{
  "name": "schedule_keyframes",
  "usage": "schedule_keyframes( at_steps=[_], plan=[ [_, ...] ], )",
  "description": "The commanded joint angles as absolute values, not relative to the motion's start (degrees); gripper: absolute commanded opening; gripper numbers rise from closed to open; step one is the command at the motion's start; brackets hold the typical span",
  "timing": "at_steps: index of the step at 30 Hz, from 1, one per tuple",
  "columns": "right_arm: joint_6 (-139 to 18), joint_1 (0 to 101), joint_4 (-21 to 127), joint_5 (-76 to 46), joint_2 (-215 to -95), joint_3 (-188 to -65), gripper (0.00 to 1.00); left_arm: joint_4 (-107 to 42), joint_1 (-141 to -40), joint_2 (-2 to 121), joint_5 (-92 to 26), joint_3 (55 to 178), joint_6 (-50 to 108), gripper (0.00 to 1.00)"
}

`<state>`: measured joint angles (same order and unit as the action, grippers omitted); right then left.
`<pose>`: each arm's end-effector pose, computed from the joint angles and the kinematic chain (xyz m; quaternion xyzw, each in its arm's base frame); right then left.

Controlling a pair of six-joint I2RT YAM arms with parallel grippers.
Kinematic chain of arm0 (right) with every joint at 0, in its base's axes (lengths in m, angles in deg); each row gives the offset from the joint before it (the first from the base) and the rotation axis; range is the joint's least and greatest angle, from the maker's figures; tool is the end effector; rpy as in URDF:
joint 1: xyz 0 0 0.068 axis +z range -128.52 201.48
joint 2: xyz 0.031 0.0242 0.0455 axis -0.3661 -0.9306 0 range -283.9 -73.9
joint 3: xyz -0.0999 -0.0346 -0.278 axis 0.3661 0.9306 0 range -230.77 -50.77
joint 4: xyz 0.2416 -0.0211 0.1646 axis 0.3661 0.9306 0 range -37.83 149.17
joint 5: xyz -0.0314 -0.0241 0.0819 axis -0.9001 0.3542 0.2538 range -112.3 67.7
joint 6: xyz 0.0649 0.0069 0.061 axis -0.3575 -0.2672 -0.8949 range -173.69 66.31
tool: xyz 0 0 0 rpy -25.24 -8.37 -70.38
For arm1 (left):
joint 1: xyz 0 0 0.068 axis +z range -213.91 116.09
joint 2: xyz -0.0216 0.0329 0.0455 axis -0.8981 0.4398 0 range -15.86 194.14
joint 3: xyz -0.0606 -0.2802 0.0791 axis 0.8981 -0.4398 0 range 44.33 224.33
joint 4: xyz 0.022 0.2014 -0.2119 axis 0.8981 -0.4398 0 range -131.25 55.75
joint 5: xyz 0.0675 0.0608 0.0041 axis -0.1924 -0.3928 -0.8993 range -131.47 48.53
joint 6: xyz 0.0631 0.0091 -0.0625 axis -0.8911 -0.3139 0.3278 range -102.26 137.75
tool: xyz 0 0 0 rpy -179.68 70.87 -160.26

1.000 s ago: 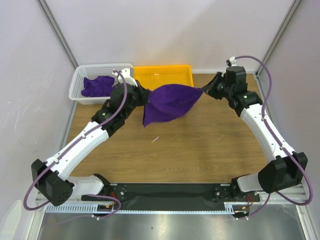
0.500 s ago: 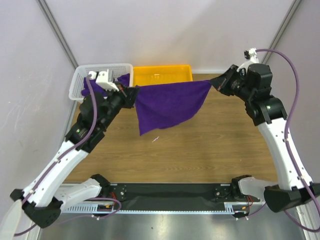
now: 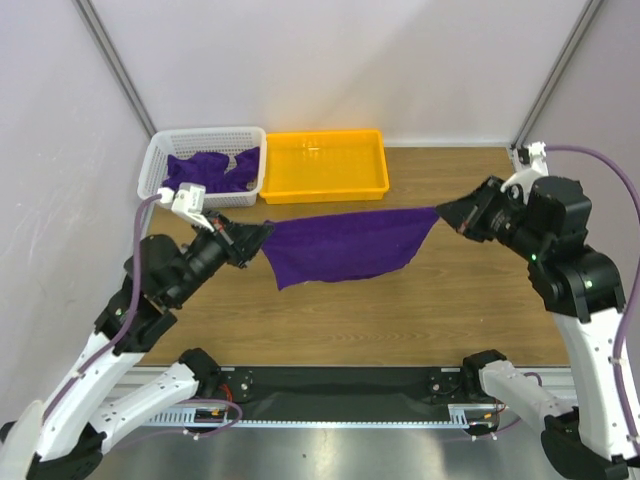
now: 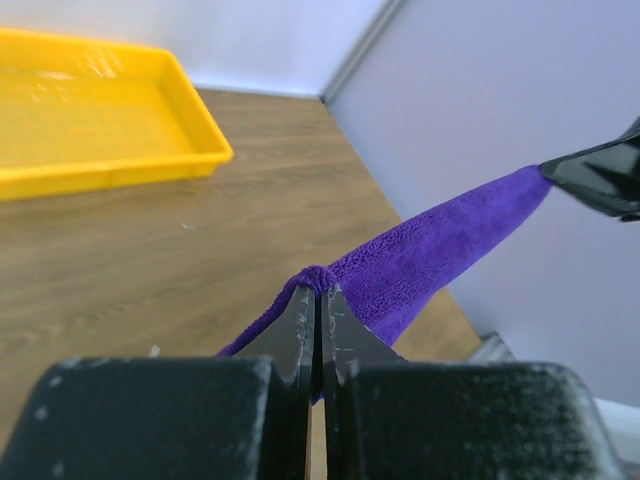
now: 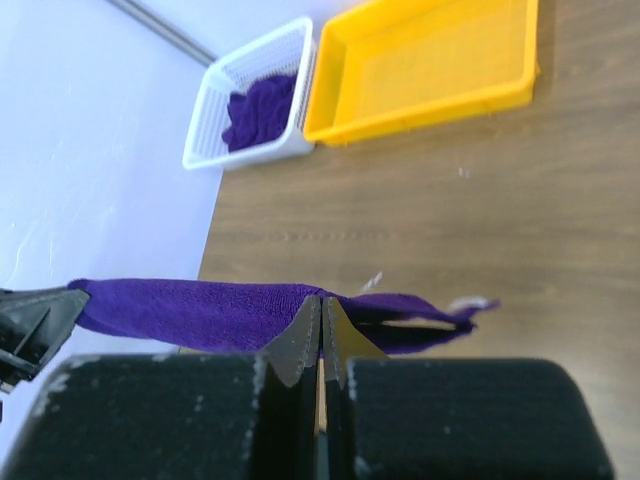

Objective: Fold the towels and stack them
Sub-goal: Fold the towel

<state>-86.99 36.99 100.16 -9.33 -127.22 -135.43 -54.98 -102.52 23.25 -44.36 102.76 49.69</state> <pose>0.1871 0.0704 0.4983 0.0565 0.7978 0.3277 0.5030 0.1526 -0.1167 0.4411 0.0240 0.7153 -0.3885 0.5804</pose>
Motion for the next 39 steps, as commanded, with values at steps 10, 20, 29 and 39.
schedule_keyframes(
  at_steps=[10,20,29,39],
  plan=[
    [-89.9,37.9,114.1,-14.8,-125.7,-132.4,0.00,-74.2,-105.0,26.4,-49.6,104.6,71.4,0.00],
    [-86.6,35.8,86.5,-11.9,-143.5,-118.0,0.00,-51.3,-96.0,48.8,-45.6,94.4,69.4,0.00],
    [-82.6,30.9,71.1,-8.3,-172.1,-124.3,0.00,-36.3,-89.5,73.8,-40.1,101.6,63.6,0.00],
    [-79.3,29.2,69.0,-5.1,-184.5,-134.1,0.00,-31.5,-86.6,84.2,-36.9,107.0,58.6,0.00]
  ],
)
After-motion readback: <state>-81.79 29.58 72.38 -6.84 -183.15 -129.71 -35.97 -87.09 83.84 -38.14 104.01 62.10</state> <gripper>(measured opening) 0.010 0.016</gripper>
